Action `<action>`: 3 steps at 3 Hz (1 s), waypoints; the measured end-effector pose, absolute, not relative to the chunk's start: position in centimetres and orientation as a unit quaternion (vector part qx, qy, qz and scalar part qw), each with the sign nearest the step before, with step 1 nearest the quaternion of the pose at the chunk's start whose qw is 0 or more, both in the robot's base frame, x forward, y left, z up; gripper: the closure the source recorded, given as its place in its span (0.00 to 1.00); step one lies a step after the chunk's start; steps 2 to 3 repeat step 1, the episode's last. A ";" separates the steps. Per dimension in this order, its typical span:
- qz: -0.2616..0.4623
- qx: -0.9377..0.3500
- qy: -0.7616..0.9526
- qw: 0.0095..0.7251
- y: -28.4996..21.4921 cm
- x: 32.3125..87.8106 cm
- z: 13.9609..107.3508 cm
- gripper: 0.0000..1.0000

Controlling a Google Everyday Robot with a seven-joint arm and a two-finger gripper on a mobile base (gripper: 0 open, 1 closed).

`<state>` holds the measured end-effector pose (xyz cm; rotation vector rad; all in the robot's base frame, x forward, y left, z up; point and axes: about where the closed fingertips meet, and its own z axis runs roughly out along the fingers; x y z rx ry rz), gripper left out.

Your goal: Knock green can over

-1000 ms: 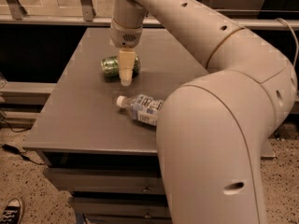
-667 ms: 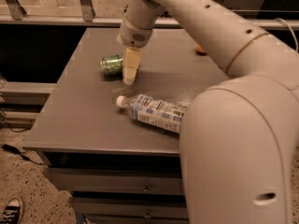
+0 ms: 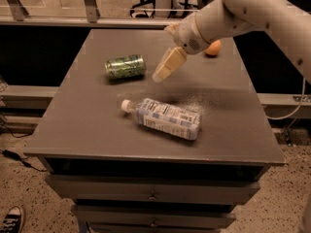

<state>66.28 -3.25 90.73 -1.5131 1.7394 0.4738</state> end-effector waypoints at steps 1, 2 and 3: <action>0.174 -0.543 0.707 0.419 -8.8 66.5 91.5 0.00; 0.174 -0.543 0.707 0.419 -8.8 66.5 91.5 0.00; 0.174 -0.543 0.707 0.419 -8.8 66.5 91.5 0.00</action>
Offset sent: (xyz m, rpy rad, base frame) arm 0.0000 0.0000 0.0000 0.0000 0.0000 0.0000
